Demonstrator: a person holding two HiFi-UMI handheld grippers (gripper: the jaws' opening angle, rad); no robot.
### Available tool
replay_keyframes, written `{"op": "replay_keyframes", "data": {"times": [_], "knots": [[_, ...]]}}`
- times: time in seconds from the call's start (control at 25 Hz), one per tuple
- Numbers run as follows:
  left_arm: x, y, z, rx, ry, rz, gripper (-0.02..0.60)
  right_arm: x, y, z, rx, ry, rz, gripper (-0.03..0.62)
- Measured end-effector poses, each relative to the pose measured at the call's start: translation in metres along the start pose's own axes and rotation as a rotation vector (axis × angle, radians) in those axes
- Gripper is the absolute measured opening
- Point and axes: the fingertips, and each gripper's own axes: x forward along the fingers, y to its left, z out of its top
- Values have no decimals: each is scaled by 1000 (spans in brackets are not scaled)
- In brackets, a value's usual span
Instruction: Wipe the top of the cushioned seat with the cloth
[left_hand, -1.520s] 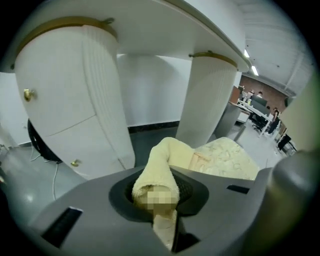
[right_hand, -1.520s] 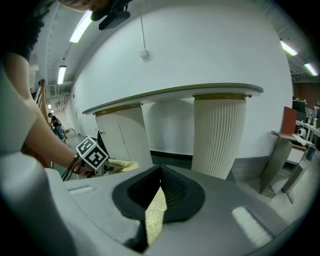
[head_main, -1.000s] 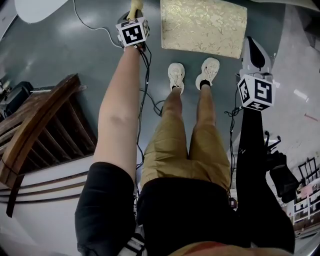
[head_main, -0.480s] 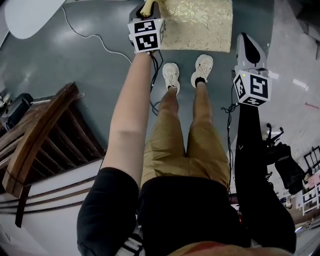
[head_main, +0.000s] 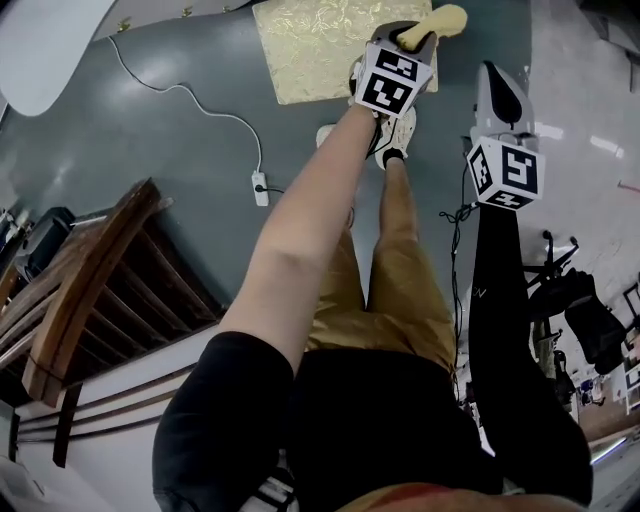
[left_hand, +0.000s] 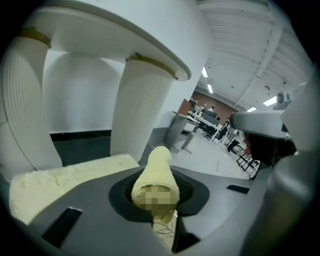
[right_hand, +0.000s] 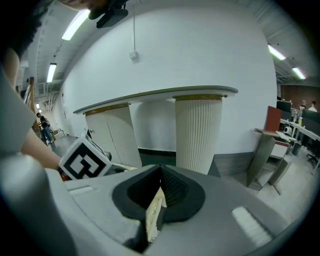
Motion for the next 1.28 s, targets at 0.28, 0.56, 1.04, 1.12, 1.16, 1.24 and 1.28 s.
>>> {"op": "replay_keyframes", "data": {"times": [0.28,0.56,1.04,1.12,1.16,1.24,1.28], "knots": [[17,20,-27,-155,60,80,69,-6,-11,-3,9,-2,-12,2],[-19,83,-46,-133,101,213,67,3,9,4,-3,-10,20,2],[-159,248,-99,-126,174,513,69,23,70,17,-49,-19,101,2],[-182,268,-114,-156,195,556,67,24,77,21,-67,-24,110,2],[-192,275,-122,-178,203,574,67,25,80,23,-75,-27,113,2],[-209,285,-134,-212,213,601,67,27,83,25,-84,-31,118,2],[-216,288,-139,-222,215,610,67,28,84,25,-86,-31,118,2]]}}
